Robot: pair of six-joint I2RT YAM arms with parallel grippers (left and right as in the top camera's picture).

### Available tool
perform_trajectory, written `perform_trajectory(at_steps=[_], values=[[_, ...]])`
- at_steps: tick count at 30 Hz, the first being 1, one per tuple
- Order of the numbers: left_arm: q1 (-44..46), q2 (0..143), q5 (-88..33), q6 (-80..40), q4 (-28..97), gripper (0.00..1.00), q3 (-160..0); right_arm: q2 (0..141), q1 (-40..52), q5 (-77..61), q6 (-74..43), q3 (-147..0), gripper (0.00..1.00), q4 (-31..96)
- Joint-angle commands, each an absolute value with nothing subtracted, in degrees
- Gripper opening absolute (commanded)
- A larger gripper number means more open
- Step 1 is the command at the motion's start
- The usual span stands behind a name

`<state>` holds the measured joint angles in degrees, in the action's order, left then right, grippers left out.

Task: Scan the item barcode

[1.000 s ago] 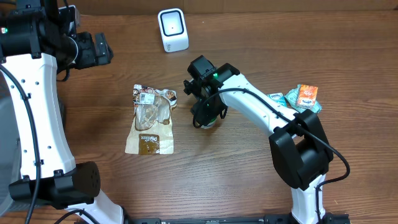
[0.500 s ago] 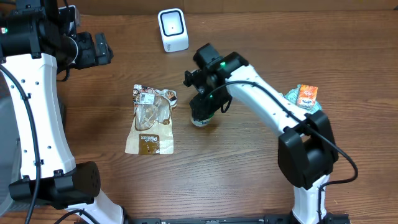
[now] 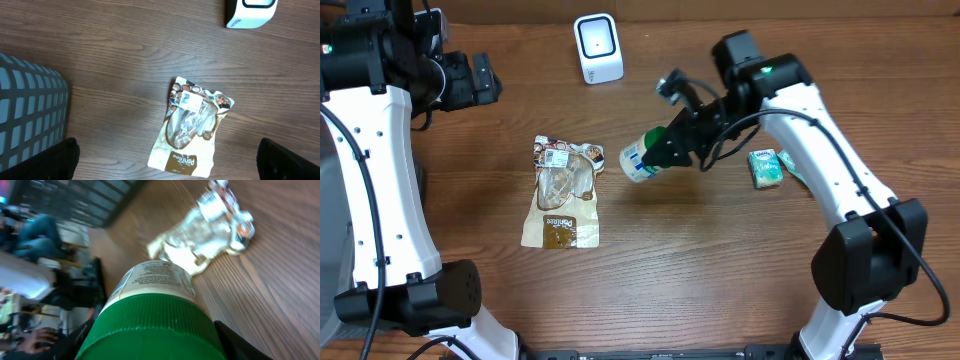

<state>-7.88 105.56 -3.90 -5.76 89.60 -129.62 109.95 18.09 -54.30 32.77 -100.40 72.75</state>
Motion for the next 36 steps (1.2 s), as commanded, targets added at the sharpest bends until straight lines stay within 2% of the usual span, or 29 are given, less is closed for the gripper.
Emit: perform_trajectory(at_steps=[1, 9, 12, 19, 26, 36], values=[[-7.8, 105.9, -4.1, -5.1, 89.5, 0.99, -129.5, 107.4, 16.3, -66.7, 43.5, -102.3, 0.61, 74.1], [-7.8, 105.9, -4.1, -5.1, 89.5, 1.00, -129.5, 105.4, 15.2, -70.8, 54.7, -102.6, 0.62, 75.3], [-7.8, 105.9, -4.1, -5.1, 89.5, 1.00, -129.5, 104.7, 15.2, -68.4, 54.5, -103.2, 0.62, 74.8], [-7.8, 105.9, -4.1, -5.1, 89.5, 1.00, -129.5, 104.9, 16.9, -47.9, 43.1, -102.6, 0.62, 74.7], [-7.8, 105.9, -4.1, -5.1, 89.5, 0.99, -129.5, 108.0, 24.4, -21.5, 35.5, -100.2, 0.64, 71.7], [-7.8, 105.9, -4.1, -5.1, 89.5, 1.00, -129.5, 118.2, 29.9, -6.0, 35.6, -97.0, 0.64, 67.5]])
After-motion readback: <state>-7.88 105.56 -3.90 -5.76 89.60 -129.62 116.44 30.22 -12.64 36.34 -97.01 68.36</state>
